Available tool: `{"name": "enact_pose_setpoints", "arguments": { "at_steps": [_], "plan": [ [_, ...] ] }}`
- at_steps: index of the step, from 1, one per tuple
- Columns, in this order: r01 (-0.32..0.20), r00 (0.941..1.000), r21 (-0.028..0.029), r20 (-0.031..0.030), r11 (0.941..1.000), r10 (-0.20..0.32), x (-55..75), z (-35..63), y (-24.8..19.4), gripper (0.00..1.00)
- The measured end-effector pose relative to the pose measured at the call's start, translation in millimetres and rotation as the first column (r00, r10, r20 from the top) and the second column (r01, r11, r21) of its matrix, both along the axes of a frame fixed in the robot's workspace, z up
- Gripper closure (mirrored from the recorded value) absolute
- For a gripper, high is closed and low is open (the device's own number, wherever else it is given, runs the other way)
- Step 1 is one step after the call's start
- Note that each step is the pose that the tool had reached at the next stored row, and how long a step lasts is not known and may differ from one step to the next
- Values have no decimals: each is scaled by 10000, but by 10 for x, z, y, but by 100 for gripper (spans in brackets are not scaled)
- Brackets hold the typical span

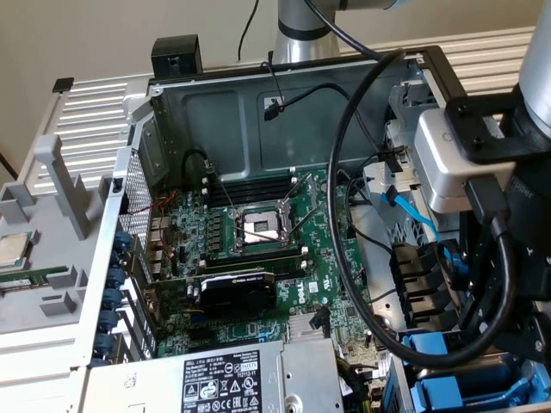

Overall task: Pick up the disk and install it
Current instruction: 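Insert the second disk wire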

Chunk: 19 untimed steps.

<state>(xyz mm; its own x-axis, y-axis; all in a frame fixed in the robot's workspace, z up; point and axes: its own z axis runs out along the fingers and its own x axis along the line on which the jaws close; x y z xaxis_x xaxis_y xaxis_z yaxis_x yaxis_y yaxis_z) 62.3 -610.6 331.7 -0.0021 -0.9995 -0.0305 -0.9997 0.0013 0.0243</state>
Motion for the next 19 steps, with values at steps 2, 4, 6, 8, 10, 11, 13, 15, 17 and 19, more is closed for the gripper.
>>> {"name": "enact_pose_setpoints", "arguments": {
  "at_steps": [2, 4, 6, 8, 10, 11, 13, 15, 17, 19],
  "plan": [
    [0, 10000, 0, 5, 10000, 0, 0, 0, 0, 83],
    [0, 10000, 1, 10, 10000, 0, 0, 0, 0, 83],
    [0, 10000, 0, 10, 10000, 0, 0, 0, 0, 83],
    [0, 10000, 0, 11, 10000, 0, 0, 0, 0, 83],
    [-1, 10000, 6, 18, 10000, 1, 0, 5, 0, 83],
    [-2, 10000, 5, 19, 10000, 2, 0, 11, 0, 82],
    [-2, 10000, 1, 18, 10000, 2, -1, 24, 0, 76],
    [-1, 10000, 1, 24, 10000, 1, -2, 35, 0, 69],
    [0, 10000, -1, 31, 10000, 0, -3, 58, 0, 69],
    [0, 10000, 1, 39, 10000, 0, -5, 98, 0, 69]
  ]
}}
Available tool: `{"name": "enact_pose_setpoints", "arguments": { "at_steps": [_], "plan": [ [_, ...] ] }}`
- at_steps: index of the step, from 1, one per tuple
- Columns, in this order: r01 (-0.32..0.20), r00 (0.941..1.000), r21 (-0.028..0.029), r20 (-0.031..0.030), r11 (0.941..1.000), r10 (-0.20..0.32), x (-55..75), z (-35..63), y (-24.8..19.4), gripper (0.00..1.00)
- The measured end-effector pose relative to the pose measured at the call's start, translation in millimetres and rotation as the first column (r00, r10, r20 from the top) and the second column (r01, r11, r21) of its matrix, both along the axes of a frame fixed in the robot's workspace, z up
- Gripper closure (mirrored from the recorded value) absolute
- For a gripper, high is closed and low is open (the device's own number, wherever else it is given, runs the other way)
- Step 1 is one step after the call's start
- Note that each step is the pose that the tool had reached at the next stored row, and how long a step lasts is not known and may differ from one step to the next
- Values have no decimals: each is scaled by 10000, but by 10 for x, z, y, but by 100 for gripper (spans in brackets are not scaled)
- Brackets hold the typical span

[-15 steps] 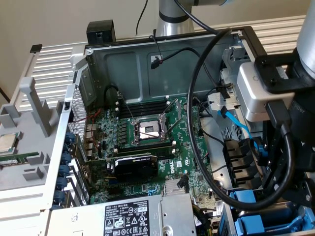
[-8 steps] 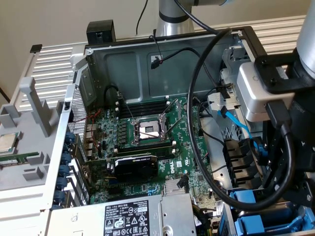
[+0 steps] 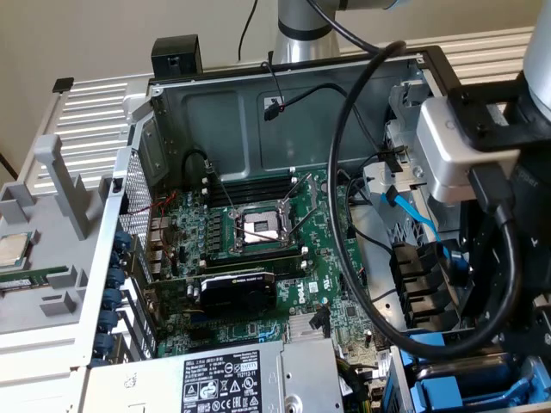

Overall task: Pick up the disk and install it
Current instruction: 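Insert the second disk wire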

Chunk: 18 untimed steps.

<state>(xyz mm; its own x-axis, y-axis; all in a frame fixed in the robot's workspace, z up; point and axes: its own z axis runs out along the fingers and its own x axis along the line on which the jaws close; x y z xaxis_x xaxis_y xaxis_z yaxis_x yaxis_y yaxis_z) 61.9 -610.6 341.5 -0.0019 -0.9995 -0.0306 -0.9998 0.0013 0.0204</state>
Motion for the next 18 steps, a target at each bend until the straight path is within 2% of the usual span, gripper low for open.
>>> {"name": "enact_pose_setpoints", "arguments": {
  "at_steps": [10, 13, 18],
  "plan": [
    [0, 10000, -1, 64, 10000, 0, -1, 274, 0, 69],
    [0, 10000, 0, 97, 10000, 0, -1, 323, 0, 69],
    [0, 9999, 2, 115, 10000, 0, -1, 386, 0, 69]
  ]
}}
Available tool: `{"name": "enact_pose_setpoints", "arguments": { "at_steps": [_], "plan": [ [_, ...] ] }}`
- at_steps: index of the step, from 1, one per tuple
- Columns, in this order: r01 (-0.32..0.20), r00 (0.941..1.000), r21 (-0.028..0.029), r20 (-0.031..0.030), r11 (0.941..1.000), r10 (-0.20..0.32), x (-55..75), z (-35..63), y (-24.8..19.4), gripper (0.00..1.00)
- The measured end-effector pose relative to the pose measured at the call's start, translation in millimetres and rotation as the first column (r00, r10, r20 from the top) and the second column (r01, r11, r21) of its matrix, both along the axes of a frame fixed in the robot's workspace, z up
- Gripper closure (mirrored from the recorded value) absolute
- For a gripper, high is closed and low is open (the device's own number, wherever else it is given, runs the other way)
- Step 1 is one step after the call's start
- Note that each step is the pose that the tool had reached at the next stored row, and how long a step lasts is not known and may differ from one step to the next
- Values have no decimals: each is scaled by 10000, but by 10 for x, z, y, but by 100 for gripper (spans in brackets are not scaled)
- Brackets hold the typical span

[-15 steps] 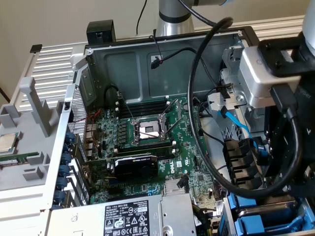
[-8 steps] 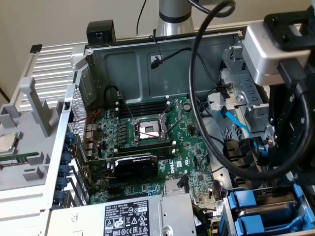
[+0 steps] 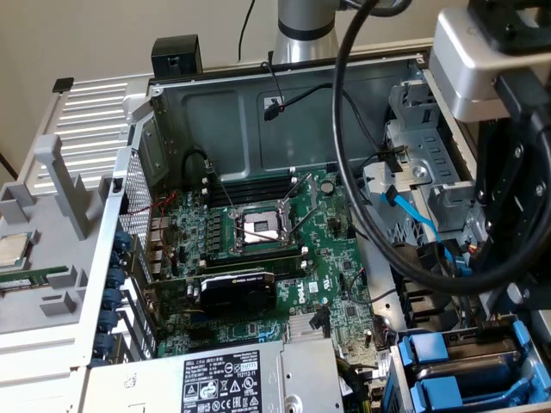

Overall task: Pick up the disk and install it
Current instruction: 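Insert the second disk wire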

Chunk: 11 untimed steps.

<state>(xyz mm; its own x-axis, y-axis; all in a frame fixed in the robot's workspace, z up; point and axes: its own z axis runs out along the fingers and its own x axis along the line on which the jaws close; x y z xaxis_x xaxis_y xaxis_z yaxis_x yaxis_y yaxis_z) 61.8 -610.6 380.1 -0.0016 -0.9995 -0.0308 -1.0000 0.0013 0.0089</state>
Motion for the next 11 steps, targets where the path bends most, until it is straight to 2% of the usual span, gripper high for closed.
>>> {"name": "enact_pose_setpoints", "arguments": {
  "at_steps": [6, 11],
  "plan": [
    [0, 10000, -2, 19, 10000, 0, 0, 34, 1, 69],
    [1, 10000, -3, 35, 10000, -1, -5, 147, 1, 69]
  ]
}}
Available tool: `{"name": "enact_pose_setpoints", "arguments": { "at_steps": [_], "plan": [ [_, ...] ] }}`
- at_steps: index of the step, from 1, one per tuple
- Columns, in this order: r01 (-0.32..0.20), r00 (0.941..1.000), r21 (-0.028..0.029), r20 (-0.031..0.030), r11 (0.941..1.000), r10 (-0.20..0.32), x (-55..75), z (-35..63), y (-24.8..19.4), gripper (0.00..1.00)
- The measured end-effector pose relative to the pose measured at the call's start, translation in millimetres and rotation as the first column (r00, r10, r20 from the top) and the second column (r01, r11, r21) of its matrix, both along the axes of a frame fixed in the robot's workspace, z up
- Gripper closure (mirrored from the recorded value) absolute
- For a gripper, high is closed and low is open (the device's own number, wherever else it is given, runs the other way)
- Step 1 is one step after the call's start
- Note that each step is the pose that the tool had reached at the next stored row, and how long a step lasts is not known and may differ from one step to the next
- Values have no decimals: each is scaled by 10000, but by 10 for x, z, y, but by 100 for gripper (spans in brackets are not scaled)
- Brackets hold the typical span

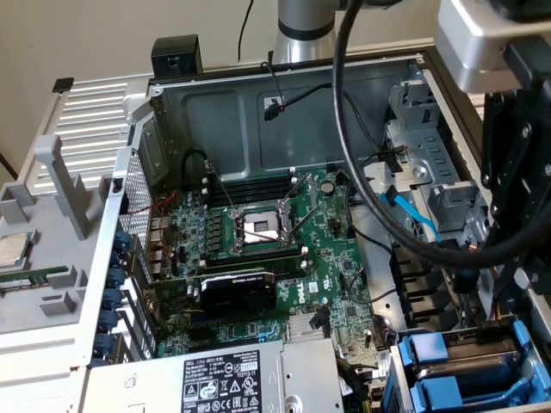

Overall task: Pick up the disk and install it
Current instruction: 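Insert the second disk wire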

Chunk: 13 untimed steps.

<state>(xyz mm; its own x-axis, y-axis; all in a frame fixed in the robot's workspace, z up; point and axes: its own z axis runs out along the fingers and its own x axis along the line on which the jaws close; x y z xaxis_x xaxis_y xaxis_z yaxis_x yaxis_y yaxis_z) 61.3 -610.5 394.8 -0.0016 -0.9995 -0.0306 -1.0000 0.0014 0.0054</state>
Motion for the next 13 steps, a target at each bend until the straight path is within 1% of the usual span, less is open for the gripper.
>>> {"name": "enact_pose_setpoints", "arguments": {
  "at_steps": [3, 5, 8, 10, 13],
  "plan": [
    [0, 10000, -6, 12, 10000, 0, -4, 95, 3, 69],
    [1, 10000, -25, 17, 10000, -1, -8, 160, 10, 69],
    [0, 10000, -90, 40, 10000, 0, -22, 201, 38, 69],
    [0, 10000, -145, 64, 9999, 1, -38, 202, 65, 69],
    [1, 10000, -212, 94, 9998, 1, -63, 201, 108, 69]
  ]
}}
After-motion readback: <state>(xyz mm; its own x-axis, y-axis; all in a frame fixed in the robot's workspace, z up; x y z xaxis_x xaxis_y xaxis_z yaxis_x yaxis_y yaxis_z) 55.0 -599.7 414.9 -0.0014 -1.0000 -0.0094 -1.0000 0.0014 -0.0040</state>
